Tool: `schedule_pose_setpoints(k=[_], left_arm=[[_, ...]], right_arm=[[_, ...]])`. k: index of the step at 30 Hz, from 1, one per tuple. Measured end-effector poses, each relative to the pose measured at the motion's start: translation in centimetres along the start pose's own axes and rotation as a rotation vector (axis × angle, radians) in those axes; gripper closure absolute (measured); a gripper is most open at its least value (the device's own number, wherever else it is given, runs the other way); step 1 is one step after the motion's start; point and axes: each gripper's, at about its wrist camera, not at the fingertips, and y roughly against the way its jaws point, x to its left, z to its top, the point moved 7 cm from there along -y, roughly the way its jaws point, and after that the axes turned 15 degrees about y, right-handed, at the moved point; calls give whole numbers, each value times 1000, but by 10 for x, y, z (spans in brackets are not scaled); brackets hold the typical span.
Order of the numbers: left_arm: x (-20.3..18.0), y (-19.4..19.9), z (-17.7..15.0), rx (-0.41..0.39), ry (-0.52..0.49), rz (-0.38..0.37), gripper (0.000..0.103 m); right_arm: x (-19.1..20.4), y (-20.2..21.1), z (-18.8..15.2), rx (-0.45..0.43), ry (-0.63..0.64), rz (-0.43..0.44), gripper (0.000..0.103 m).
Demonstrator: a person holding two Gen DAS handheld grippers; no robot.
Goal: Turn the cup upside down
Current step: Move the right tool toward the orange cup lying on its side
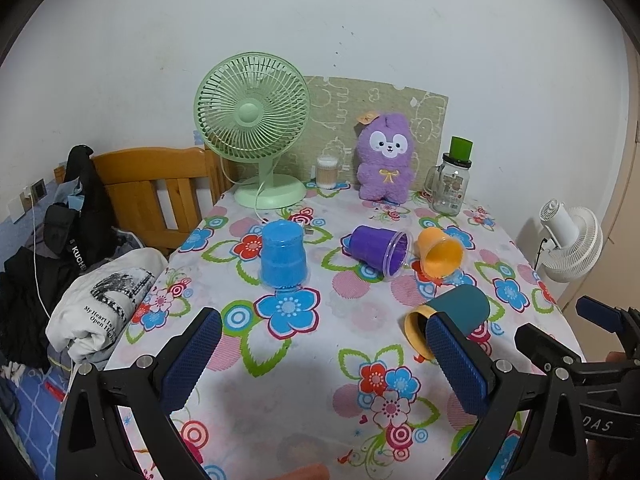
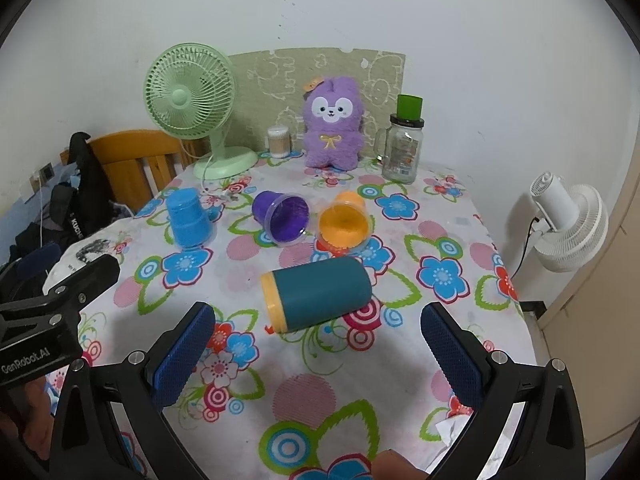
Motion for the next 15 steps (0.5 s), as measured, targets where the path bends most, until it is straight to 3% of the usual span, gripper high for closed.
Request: schedule_pose_setpoints(k=[15], left_arm=[[-17, -61, 18, 55, -21, -8, 0]], right_arm=[[-20, -62, 25, 75, 12, -15, 0]])
